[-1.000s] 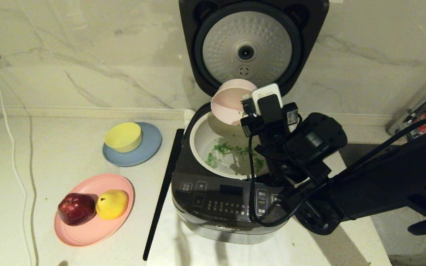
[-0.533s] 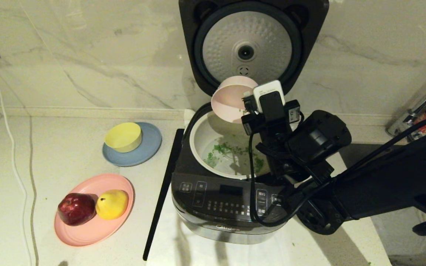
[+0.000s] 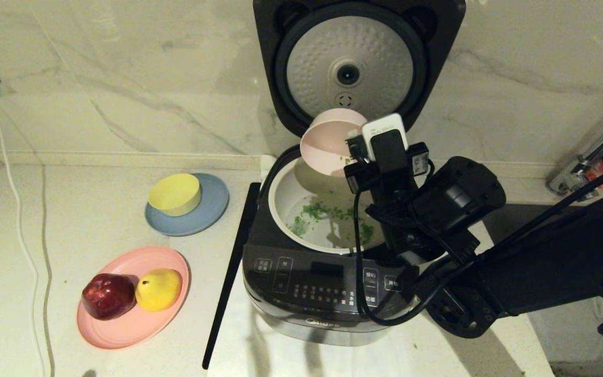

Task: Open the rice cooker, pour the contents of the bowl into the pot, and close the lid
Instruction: Pour the water from the bowl into the rice cooker

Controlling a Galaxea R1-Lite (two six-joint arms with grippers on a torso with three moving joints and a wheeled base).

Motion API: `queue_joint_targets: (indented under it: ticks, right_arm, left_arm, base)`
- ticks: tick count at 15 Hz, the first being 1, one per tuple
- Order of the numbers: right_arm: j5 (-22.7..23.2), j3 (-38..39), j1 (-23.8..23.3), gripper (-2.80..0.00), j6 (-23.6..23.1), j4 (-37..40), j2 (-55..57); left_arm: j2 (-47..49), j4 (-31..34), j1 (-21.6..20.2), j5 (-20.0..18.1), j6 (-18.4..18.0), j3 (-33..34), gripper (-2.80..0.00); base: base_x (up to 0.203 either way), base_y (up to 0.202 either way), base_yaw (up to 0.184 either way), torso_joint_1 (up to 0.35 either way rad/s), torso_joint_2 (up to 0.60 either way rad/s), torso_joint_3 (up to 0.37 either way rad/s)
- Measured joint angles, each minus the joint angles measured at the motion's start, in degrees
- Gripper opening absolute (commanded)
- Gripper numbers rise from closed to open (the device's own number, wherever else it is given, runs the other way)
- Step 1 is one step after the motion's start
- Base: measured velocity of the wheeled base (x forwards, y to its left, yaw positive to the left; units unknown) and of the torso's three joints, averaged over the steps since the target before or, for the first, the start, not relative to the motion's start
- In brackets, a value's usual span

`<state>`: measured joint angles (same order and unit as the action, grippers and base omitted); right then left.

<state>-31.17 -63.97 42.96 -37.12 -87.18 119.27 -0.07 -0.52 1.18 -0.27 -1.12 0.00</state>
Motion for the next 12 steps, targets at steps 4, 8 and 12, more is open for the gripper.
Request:
queue_joint_targets:
  ticks: [4,8,12]
  right_arm:
    - [-1.07,-1.76,0.81,-2.80,-0.26,-0.01,-0.96]
    - [-3.98,-3.06,4.02,-2.80,2.57,4.45,-4.03]
    - [-6.28,-2.74,6.26,-2.80,11.54,19.96,-10.65]
  left_arm:
    - [0.00,0.01,0.00,0.00,-0.02,0.00,-2.80]
    - [0.00,0.01,-0.02,0.00,0.00,0.00,-2.80]
    - [0.00,0.01,-0.02,0.00,0.02,0.00,-2.80]
  base:
    - [0.000,0.000,0.000,0.000,0.00,0.000]
    - [0.000,0.000,0.000,0.000,0.00,0.000]
    - [0.000,0.000,0.000,0.000,0.00,0.000]
